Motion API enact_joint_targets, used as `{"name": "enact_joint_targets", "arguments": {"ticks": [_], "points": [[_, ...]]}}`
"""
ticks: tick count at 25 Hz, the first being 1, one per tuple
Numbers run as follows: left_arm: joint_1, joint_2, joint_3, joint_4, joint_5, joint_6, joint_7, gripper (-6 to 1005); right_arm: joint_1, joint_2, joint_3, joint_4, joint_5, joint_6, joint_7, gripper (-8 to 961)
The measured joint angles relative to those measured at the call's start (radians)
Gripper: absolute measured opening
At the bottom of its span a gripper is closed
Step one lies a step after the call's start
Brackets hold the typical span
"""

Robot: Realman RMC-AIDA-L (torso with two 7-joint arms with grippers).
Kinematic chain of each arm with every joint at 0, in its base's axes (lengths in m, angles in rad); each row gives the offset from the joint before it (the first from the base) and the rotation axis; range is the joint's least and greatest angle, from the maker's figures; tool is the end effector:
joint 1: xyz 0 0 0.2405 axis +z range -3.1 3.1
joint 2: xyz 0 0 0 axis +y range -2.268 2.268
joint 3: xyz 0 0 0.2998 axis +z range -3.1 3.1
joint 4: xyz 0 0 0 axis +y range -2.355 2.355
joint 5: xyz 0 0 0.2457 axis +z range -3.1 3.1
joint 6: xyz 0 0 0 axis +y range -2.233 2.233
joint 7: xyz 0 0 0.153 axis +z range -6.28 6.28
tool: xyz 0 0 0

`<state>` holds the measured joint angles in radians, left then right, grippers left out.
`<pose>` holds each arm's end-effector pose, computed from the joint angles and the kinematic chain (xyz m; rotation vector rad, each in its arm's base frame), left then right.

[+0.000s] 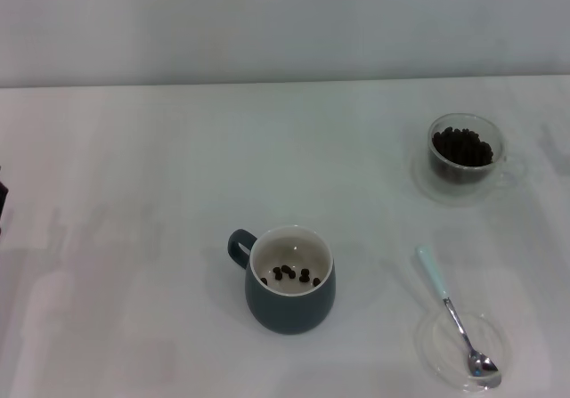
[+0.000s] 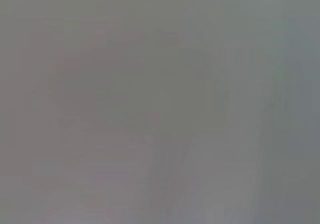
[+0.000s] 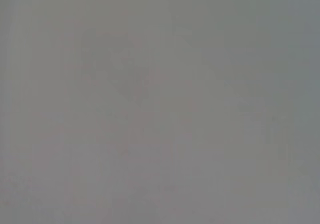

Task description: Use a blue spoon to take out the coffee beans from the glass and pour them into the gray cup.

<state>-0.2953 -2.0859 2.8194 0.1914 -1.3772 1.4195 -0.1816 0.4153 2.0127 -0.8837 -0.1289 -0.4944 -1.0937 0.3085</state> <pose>-0.4029 0.2961 -0.0593 -1.4850 -0.5823 -0.8209 0.4482 0.3769 0.0311 -1.4618 0.5647 0.5757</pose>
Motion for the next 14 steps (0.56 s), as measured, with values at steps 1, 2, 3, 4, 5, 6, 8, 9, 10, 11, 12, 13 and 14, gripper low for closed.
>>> {"name": "enact_joint_targets", "arguments": {"ticks": [1,2,3,4,5,6,8,9,10,11,12,13,14], "points": [[0.001,0.0,0.0,-0.001,-0.001,-0.001,0.0,638,0.0,0.0,0.0,0.002,0.01,-0.001,0.001,831],[0.002,-0.001,0.0,-0.003,-0.002,-0.002,0.001,638,-0.001,0.0,0.0,0.005,0.019,-0.001,0.001,840],[0.002,-0.001,0.0,-0.005,-0.005,-0.004,0.002,638,-0.002,0.0,0.001,0.008,0.026,-0.002,0.001,849],[0.002,-0.001,0.0,-0.006,-0.007,-0.006,0.002,638,-0.003,0.0,0.001,0.011,0.032,-0.004,0.001,858],[0.002,-0.001,0.0,-0.006,-0.007,-0.006,0.002,638,-0.004,0.0,0.001,0.014,0.035,-0.005,0.001,867],[0.0,-0.001,0.0,-0.006,-0.01,-0.007,0.002,638,-0.004,0.001,0.001,0.018,0.037,-0.006,-0.001,876],[-0.009,-0.001,0.0,-0.006,-0.023,-0.01,0.002,638,-0.006,0.001,-0.002,0.024,0.038,-0.007,-0.006,876],[-0.013,-0.001,0.0,-0.005,-0.026,-0.014,0.001,638,-0.006,0.001,-0.003,0.027,0.038,-0.007,-0.008,876],[-0.017,-0.001,0.0,-0.004,-0.029,-0.021,-0.001,638,-0.005,0.001,-0.003,0.031,0.038,-0.007,-0.009,876],[-0.022,-0.001,0.0,-0.002,-0.031,-0.03,-0.003,638,-0.005,0.001,-0.002,0.034,0.038,-0.008,-0.009,876],[-0.024,-0.001,0.0,-0.001,-0.032,-0.035,-0.005,638,-0.005,0.001,-0.001,0.037,0.038,-0.01,-0.009,876],[-0.032,-0.002,0.0,0.001,-0.034,-0.05,-0.011,638,-0.006,0.001,0.0,0.04,0.038,-0.015,-0.009,876],[-0.032,-0.002,0.0,0.001,-0.034,-0.05,-0.011,638,-0.006,0.001,0.0,0.047,0.038,-0.021,-0.008,876]]}}
